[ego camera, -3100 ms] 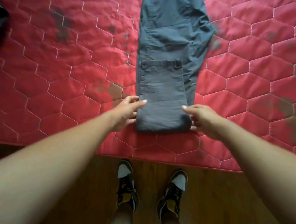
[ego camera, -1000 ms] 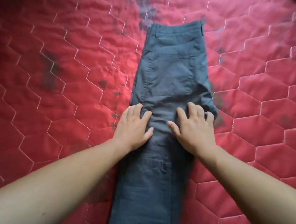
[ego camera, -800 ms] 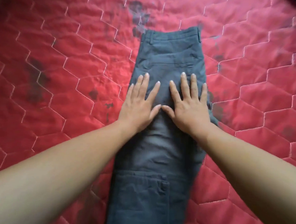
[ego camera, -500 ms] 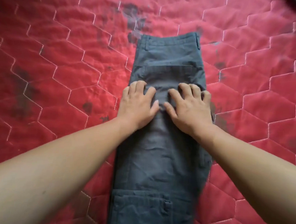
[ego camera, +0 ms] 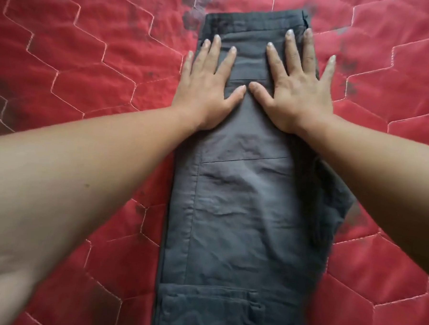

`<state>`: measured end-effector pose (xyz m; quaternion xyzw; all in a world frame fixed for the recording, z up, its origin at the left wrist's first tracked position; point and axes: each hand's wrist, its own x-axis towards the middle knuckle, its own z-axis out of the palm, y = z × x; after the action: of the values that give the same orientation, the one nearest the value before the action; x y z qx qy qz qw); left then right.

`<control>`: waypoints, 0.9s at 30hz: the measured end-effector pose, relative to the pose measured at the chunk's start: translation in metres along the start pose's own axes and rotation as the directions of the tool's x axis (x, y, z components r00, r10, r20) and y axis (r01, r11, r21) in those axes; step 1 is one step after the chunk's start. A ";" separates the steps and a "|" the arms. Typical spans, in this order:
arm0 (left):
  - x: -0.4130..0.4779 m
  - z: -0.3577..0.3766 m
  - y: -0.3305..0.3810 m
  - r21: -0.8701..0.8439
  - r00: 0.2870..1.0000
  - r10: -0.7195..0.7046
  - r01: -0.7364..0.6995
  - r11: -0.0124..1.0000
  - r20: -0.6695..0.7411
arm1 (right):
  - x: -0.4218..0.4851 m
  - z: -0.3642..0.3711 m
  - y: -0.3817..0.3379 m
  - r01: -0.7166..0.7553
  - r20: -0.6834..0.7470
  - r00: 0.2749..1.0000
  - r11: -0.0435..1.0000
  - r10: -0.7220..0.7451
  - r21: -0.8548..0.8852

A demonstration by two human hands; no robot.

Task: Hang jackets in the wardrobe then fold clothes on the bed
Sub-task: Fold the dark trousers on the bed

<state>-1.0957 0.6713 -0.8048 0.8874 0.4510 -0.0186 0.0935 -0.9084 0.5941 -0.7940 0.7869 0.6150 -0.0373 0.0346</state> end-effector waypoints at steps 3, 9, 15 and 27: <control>0.007 -0.018 -0.007 0.000 0.985 0.049 -0.050 0.999 0.165 | -0.008 -0.012 -0.003 0.005 0.031 1.000 0.998 -0.003 -0.057; -0.111 -0.036 -0.006 -0.285 0.976 0.065 -0.003 0.958 0.210 | -0.120 -0.024 -0.045 0.128 -0.041 0.992 0.981 -0.123 0.143; -0.280 -0.031 0.005 -0.351 0.969 0.194 -0.130 0.927 0.154 | -0.287 -0.031 -0.081 0.125 0.107 0.978 0.910 -0.180 0.396; -0.351 -0.034 0.022 -0.597 0.827 -0.034 0.432 0.676 0.561 | -0.342 -0.037 -0.061 -0.431 0.604 0.795 0.646 -0.059 0.630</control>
<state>-1.2879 0.3852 -0.7267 0.6779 0.4960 -0.0899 0.5352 -1.0493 0.2825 -0.7233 0.7428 0.4151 -0.5154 -0.1008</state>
